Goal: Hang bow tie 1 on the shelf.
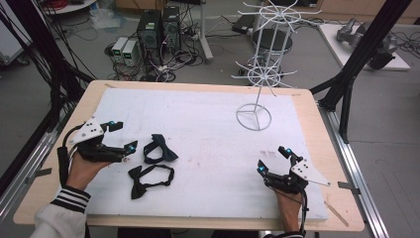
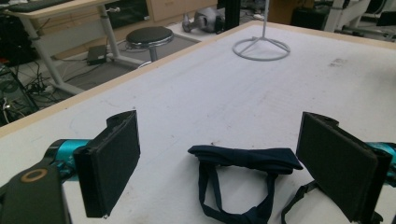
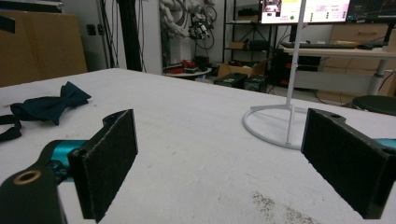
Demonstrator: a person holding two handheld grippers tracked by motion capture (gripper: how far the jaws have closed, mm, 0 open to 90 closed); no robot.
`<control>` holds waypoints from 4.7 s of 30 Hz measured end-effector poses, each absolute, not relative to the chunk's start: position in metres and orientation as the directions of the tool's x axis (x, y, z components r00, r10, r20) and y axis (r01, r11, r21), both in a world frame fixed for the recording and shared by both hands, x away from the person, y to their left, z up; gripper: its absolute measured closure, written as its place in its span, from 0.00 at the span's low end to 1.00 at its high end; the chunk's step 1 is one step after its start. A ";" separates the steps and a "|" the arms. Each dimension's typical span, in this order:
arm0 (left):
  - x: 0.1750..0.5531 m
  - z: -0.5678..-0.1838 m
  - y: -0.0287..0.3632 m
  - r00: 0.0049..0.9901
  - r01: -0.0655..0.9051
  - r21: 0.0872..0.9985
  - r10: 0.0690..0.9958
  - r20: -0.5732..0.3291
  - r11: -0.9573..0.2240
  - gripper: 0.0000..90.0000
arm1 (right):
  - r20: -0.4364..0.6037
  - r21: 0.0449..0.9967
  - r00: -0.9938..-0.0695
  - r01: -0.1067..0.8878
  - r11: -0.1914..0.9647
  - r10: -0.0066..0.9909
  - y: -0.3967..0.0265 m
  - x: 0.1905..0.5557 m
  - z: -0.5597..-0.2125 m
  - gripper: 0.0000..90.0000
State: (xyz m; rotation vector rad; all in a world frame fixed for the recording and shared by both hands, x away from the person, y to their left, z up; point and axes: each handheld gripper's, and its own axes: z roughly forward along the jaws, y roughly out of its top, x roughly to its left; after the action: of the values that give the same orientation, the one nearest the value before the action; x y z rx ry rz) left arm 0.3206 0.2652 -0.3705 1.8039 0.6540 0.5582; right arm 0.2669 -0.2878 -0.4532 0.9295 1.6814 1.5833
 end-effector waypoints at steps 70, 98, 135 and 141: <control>0.414 -0.384 0.175 0.939 0.157 0.545 0.295 0.177 -0.824 0.24 | 0.019 0.998 -0.545 0.058 0.015 0.838 -0.289 0.267 -0.454 0.11; 0.422 -0.403 0.173 0.967 0.102 0.411 0.187 0.172 -0.906 0.38 | 0.022 0.998 -0.544 0.060 0.013 0.839 -0.289 0.267 -0.454 0.11; 0.418 -0.405 0.175 0.950 0.199 0.395 0.276 0.147 -0.897 0.92 | 0.022 0.998 -0.544 0.061 0.013 0.839 -0.288 0.266 -0.454 0.11; 0.415 -0.403 0.177 0.944 0.209 0.436 0.297 0.142 -0.875 0.91 | 0.022 0.998 -0.544 0.060 0.012 0.839 -0.289 0.267 -0.454 0.11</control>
State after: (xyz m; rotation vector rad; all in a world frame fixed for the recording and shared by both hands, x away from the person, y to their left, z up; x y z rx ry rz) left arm 0.4155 0.1766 -0.4033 2.6741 0.3647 0.2858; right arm 0.2665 -0.2886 -0.4537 0.9294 1.6686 1.5955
